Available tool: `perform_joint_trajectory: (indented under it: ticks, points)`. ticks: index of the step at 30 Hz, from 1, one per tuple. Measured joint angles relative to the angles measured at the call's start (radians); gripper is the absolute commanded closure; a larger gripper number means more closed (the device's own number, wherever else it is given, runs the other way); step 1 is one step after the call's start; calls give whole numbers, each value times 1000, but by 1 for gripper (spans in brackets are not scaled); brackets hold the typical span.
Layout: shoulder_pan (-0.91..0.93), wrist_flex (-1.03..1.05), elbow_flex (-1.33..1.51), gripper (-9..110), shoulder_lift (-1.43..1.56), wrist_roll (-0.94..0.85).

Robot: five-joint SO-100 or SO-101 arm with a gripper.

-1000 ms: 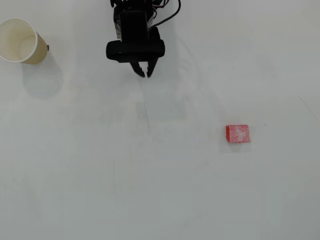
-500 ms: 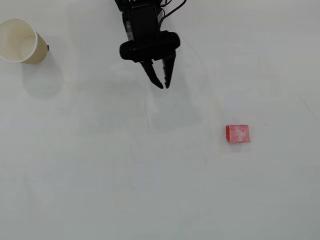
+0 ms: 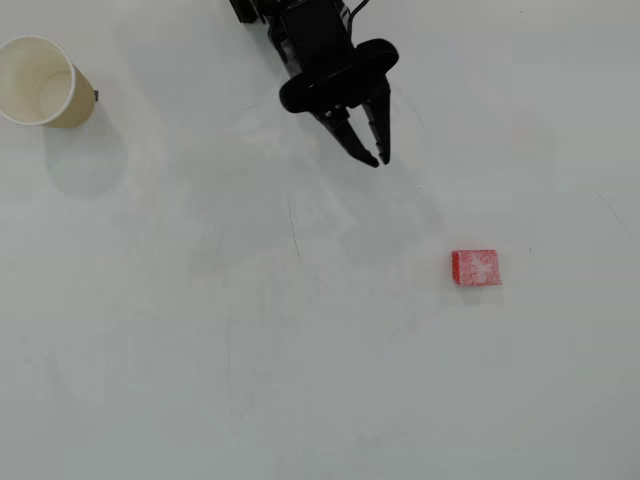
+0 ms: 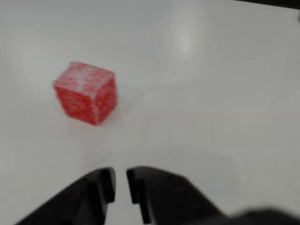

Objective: Pick up the cube and drop it in the cup.

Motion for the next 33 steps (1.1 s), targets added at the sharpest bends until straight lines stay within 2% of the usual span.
perform_joint_trajectory:
  ticks: [18, 20, 24, 28, 33]
  points:
    - [-78, -3, 0, 100, 0, 0]
    - [-78, -12, 0, 94, 0, 0]
    - [-78, -26, 0, 69, 0, 0]
    - [-86, -26, 0, 57, 0, 0]
    - [-104, -26, 0, 52, 0, 0]
